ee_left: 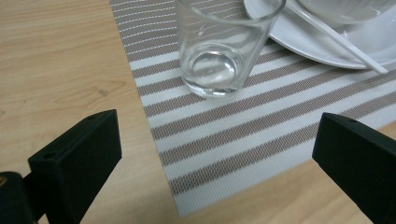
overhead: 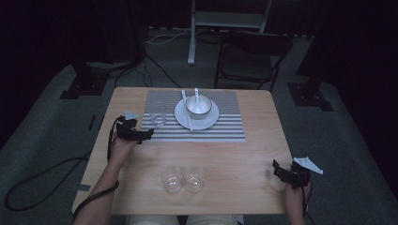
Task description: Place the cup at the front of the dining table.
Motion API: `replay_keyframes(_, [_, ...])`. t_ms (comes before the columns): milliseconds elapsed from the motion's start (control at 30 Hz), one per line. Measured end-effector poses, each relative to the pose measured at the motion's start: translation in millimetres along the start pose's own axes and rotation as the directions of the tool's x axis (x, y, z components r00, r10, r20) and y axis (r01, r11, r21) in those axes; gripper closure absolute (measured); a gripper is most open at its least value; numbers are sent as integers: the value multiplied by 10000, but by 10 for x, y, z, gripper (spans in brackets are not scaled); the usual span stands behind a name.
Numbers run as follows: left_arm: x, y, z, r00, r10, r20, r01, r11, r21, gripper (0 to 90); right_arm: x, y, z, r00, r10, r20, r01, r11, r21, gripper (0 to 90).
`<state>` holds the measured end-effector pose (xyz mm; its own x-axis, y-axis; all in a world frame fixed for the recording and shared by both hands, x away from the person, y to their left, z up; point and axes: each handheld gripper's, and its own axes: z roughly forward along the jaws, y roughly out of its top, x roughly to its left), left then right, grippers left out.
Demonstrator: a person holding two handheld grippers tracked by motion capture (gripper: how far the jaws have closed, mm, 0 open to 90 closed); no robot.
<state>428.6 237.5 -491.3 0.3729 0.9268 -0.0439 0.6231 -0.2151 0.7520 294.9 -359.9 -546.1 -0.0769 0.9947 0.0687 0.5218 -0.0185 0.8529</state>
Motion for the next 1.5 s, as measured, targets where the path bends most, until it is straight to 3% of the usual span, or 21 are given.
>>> replay_keyframes(100, [18, -85, -65, 9999, 131, -51, -131, 9999, 78, 18, -1, 0, 0, 10000, 32, 7, -32, 10000, 3, 131])
replay_keyframes(233, [69, -203, -167, 9999, -38, 134, 40, 9999, -146, 18, -1, 0, 1, 10000, 41, 16, -41, 10000, 21, 131])
replay_keyframes(467, [90, -385, -322, 9998, 108, 140, -103, 9992, -386, 18, -1, 1, 3, 10000, 57, 55, -57, 10000, 56, 131])
replay_keyframes(933, [167, -810, -589, 9985, -313, 458, 358, 9941, -1026, 18, -1, 1, 1, 9999, 63, 82, -63, 10000, 40, 131])
replay_keyframes(1233, [237, -1069, -730, 9986, -393, 349, 428, 9932, -1079, 18, 0, 0, -1, 9999, 67, 103, -67, 10000, 18, 131])
replay_keyframes(1367, [269, -1192, -801, 9992, -251, 302, 281, 9942, -1038, 18, -1, 0, 0, 9999, 66, 91, -66, 10000, 21, 131])
replay_keyframes(1500, [324, -1304, -908, 9995, -290, 113, 302, 9917, -1253, 18, -1, 0, -1, 9999, 73, 91, -73, 10000, 12, 131])
